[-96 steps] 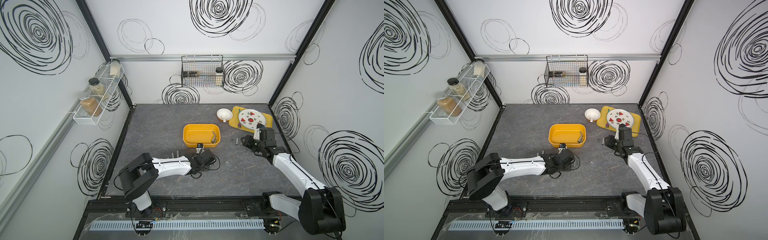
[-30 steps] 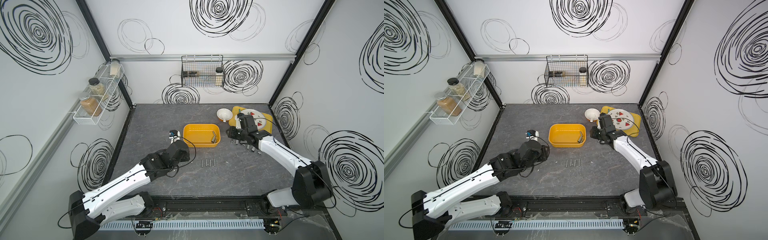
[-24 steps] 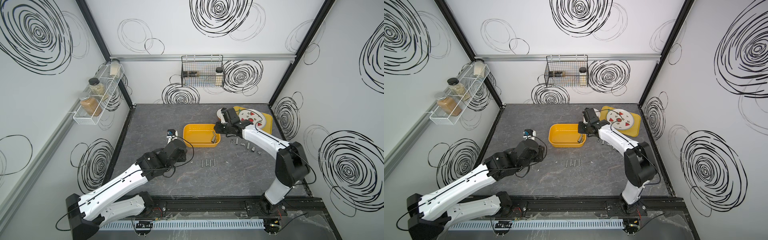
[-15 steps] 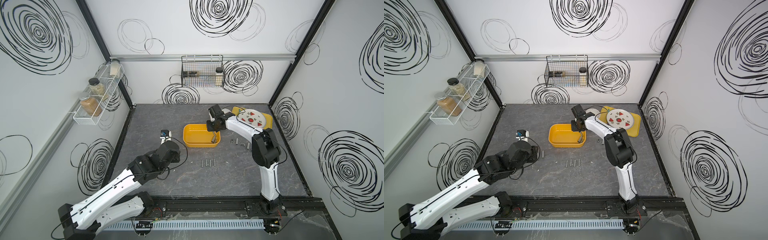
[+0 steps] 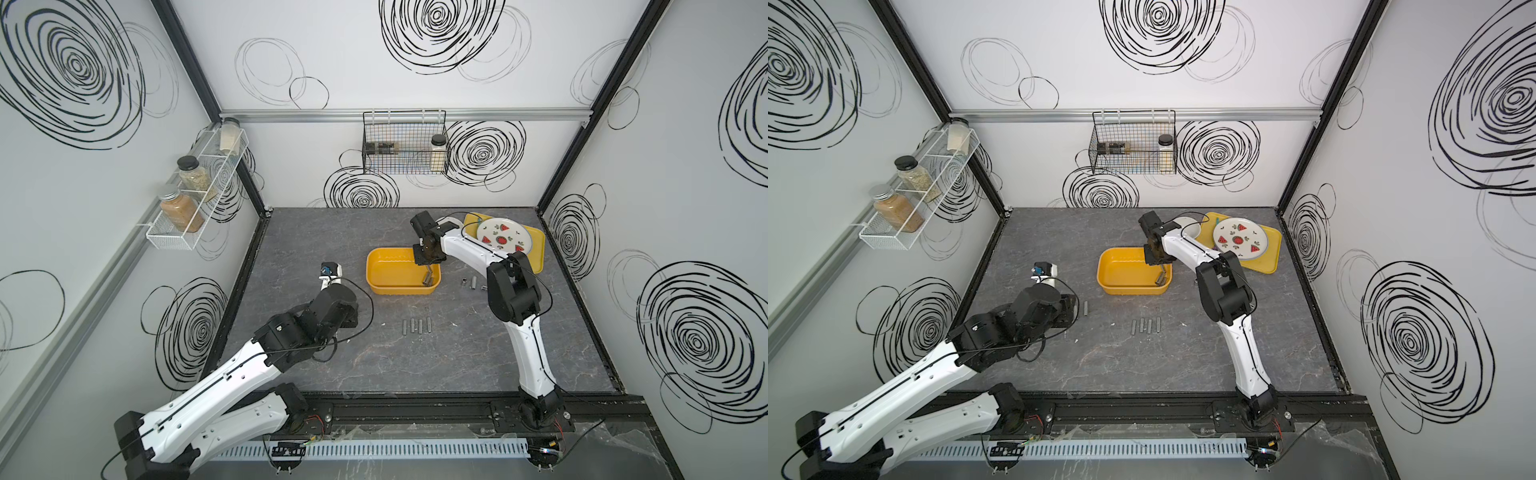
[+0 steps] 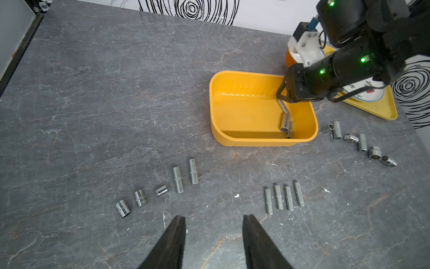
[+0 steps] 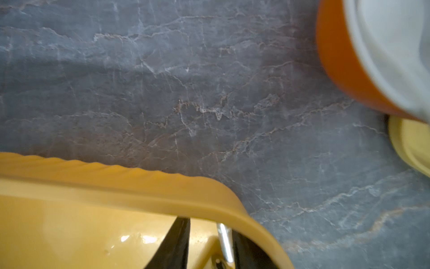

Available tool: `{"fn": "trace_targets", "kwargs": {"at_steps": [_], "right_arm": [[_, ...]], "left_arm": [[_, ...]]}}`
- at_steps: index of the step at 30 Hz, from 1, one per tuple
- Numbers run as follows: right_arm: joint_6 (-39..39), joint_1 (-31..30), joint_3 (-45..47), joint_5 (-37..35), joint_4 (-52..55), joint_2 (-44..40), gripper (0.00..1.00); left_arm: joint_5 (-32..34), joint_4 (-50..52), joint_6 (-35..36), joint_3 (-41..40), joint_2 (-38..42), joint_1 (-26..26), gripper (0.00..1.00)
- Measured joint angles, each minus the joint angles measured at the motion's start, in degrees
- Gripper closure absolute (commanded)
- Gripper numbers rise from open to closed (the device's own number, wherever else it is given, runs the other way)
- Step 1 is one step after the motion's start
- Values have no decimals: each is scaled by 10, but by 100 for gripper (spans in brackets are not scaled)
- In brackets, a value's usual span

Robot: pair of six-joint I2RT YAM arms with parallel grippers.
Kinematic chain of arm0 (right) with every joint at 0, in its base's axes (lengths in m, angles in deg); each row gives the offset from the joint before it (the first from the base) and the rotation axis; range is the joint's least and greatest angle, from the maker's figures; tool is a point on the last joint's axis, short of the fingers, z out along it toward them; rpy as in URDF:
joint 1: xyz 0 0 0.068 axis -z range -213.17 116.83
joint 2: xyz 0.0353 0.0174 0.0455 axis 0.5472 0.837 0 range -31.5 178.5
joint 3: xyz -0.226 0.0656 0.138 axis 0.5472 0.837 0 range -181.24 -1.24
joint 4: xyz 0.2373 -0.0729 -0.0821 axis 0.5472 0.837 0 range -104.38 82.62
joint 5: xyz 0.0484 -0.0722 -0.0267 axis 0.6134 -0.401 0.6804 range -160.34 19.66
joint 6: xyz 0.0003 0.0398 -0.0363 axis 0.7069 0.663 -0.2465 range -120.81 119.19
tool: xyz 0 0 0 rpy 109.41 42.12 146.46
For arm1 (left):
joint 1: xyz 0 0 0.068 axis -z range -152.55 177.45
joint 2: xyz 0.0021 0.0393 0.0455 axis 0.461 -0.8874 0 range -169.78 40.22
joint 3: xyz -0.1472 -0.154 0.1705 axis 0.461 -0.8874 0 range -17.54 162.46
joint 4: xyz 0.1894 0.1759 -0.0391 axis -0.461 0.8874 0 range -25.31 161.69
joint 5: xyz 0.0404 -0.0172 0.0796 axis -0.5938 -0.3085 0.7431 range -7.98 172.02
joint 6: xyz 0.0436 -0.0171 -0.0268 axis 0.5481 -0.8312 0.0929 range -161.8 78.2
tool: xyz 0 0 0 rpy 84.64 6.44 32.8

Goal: Take out the socket from the storage box
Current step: Pick up the socket head from the storage box.

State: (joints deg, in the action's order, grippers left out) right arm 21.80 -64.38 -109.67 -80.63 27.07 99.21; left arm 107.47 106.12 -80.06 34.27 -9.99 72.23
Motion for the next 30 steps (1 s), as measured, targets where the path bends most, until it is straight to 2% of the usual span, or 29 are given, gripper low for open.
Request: {"fn": "trace_targets", "kwargs": {"at_steps": [12, 14, 17, 20, 30], "right_arm": [[16, -1, 50, 0, -11, -2, 71], [18, 0, 53, 10, -14, -2, 74], [22, 0, 55, 28, -24, -2, 86], [24, 0, 55, 37, -29, -2, 91], [31, 0, 54, 50, -29, -11, 96]], "left_arm": [[-17, -9, 8, -4, 0, -17, 52], [-18, -9, 8, -5, -1, -18, 52], [-21, -9, 9, -5, -3, -20, 52], [-23, -9, 10, -5, -4, -22, 52], [-31, -13, 12, -6, -9, -33, 52]]}}
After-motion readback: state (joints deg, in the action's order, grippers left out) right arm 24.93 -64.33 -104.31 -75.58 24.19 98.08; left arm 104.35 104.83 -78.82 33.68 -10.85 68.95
